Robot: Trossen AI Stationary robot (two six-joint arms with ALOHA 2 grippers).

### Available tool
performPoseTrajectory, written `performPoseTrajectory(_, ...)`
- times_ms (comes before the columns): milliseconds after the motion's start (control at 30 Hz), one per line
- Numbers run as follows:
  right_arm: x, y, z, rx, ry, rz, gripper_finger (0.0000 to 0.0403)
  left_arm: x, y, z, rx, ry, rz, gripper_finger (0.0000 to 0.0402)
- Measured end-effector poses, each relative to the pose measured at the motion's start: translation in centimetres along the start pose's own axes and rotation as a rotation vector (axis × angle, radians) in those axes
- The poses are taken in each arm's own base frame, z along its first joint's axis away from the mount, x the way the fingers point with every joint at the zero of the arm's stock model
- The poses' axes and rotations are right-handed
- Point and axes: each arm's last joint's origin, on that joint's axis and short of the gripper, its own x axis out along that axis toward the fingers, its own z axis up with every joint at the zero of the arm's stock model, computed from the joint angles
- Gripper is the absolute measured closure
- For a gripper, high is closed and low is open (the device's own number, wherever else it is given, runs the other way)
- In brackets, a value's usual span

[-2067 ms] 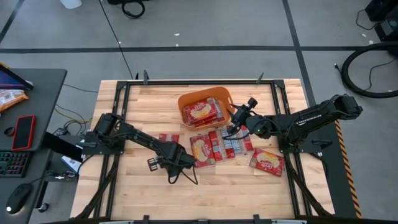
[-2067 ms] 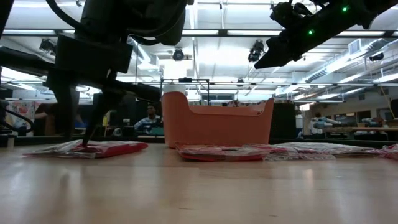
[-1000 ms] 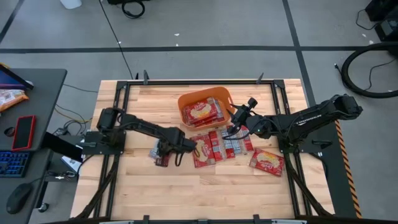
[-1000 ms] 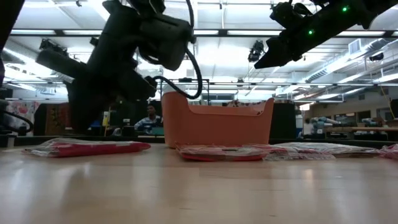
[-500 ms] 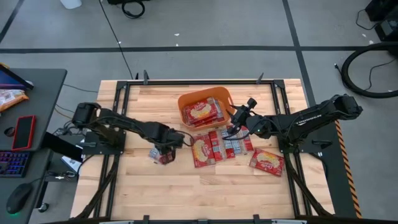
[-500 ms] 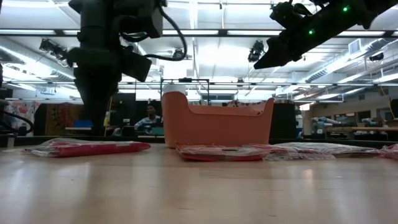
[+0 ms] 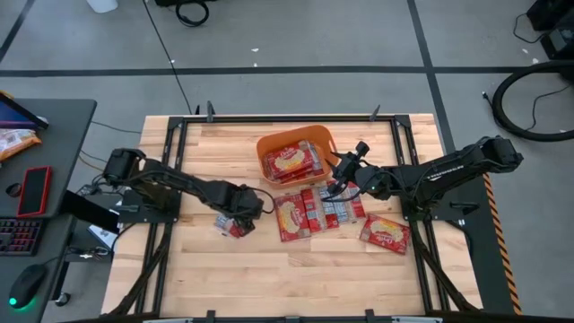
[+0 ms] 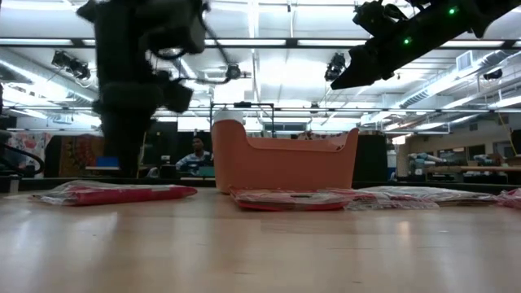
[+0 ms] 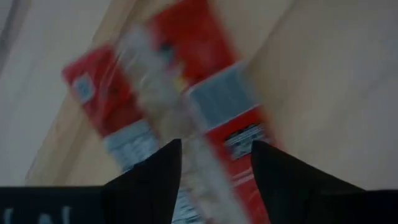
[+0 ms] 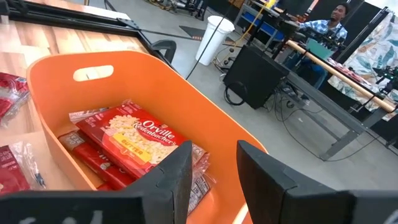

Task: Sort popcorn bags into baskets
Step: Put the red popcorn bag into the orange bin

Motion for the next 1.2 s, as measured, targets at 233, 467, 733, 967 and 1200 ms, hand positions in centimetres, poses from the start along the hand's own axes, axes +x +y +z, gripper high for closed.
performPoseTrajectory(233,0.0,0.0,0.0,-0.002,0.0,0.001,0.0273,2.5,1.2,-1.9,-0.037,0.041,-0.004,0.0216)
performPoseTrajectory(467,0.0,0.0,0.0,-0.002,0.0,0.0,0.0273,2.5,1.2,-1.7,-0.001,0.025,0.004,0.0272)
performPoseTrajectory(733,0.0,0.0,0.0,-0.002,0.0,0.0,0.0273,2.1,1.1,-1.3,0.077,0.001,0.041,0.0385)
performPoseTrajectory(967,0.0,0.0,0.0,-0.002,0.0,0.0,0.0273,1.3,0.9,-0.9,0.127,0.011,0.069,0.0392)
performPoseTrajectory(1200,0.0,0.0,0.0,-0.002,0.0,0.0,0.0273,-1.8,0.1,1.0,0.221,0.05,0.028,0.0392)
